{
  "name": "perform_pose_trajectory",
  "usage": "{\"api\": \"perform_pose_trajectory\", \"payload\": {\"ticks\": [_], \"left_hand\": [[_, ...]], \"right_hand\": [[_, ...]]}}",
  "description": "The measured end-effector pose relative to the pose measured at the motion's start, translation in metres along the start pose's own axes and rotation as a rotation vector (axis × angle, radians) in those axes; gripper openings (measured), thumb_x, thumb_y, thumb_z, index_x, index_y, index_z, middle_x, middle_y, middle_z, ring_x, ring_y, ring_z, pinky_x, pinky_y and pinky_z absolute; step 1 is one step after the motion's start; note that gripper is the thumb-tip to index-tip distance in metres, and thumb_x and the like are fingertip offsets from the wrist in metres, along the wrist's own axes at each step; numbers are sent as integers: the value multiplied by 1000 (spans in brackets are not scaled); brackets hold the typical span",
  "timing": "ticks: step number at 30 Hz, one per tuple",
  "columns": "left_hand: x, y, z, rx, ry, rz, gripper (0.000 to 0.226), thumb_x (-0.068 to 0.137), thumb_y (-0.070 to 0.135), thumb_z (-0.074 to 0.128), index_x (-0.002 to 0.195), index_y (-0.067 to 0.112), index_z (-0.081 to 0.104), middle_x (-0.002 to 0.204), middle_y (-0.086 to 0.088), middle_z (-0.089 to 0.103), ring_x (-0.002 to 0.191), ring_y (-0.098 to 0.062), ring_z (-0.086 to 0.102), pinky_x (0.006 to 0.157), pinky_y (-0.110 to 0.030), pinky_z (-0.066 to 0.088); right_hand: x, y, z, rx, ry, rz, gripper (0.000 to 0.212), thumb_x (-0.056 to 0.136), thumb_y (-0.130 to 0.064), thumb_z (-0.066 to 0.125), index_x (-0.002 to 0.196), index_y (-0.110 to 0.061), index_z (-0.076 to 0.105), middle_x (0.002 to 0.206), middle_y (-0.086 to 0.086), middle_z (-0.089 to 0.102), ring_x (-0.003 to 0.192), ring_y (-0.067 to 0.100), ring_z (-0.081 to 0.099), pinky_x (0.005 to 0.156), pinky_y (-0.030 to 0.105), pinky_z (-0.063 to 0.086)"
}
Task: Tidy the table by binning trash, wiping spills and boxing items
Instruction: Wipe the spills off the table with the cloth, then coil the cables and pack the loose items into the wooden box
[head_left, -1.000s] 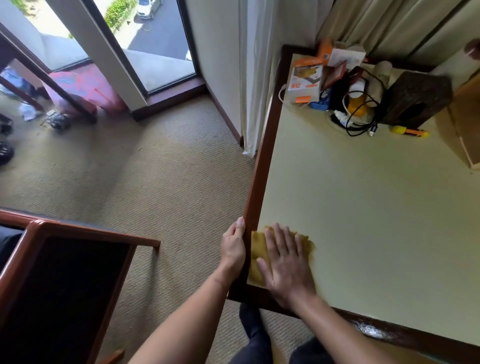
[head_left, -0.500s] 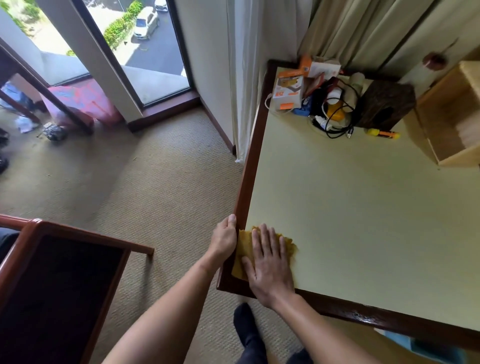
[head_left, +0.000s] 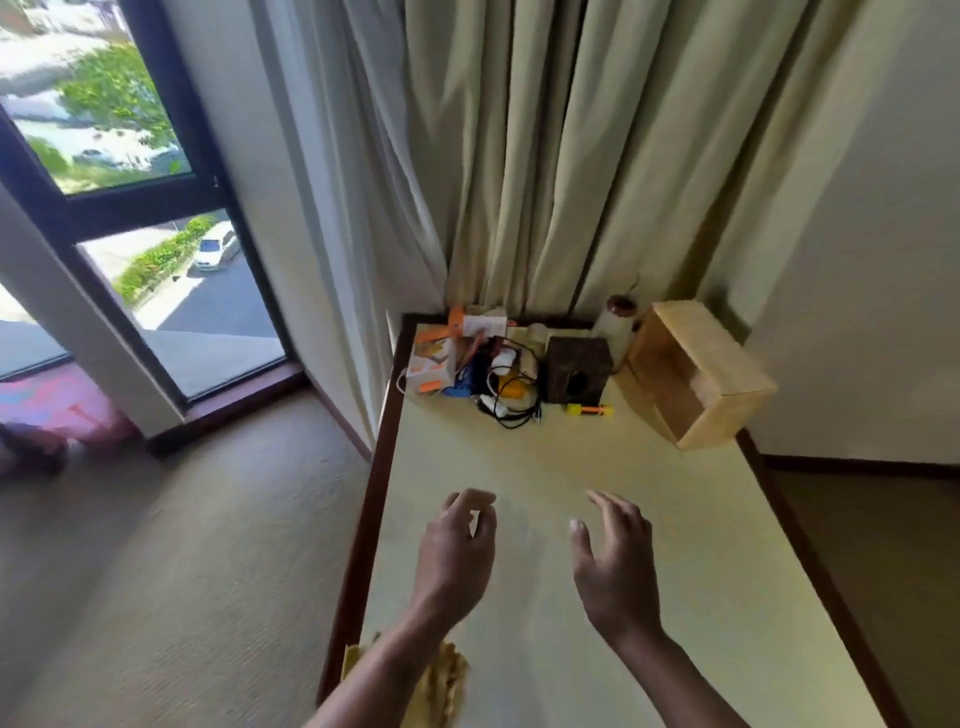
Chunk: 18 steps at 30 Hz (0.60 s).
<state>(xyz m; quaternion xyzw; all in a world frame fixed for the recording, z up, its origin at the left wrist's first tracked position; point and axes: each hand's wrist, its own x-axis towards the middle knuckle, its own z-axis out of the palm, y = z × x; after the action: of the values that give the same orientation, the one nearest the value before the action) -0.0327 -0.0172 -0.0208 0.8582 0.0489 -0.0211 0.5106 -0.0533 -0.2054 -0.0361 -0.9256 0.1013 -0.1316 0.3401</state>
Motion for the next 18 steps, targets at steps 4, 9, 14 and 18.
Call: {"api": "perform_pose_trajectory", "payload": {"ticks": [4, 9, 14, 18], "left_hand": [[47, 62, 52, -79, -49, 72, 16, 103, 20, 59, 101, 28, 73, 104, 12, 72, 89, 1, 65, 74, -22, 56], [105, 142, 122, -254, -89, -10, 16, 92, 22, 64, 82, 29, 74, 82, 3, 74, 68, -10, 63, 60, -27, 49], [181, 210, 208, -381, -167, -197, 14, 96, 11, 60, 90, 14, 72, 86, -10, 70, 69, -20, 64, 60, -32, 48], [225, 239, 265, -406, -239, -304, 15, 100, 10, 57, 95, 14, 70, 85, -6, 70, 77, -20, 68, 68, -32, 57]], "right_hand": [[77, 38, -54, 58, 105, 65, 43, 95, -27, 67, 135, -19, 56, 140, 2, 55, 128, 20, 45, 101, 42, 50], [167, 92, -105, 70, 166, 202, 61, 88, -31, 75, 141, -17, 47, 147, 12, 45, 130, 35, 43, 100, 53, 50], [248, 151, -125, 11, 151, 261, 105, 72, -48, 87, 152, -14, 27, 160, 17, 25, 144, 44, 28, 110, 60, 39], [281, 189, -118, 122, 77, 236, 133, 54, -76, 82, 155, -22, 14, 163, 9, 14, 147, 39, 21, 110, 62, 40]]}}
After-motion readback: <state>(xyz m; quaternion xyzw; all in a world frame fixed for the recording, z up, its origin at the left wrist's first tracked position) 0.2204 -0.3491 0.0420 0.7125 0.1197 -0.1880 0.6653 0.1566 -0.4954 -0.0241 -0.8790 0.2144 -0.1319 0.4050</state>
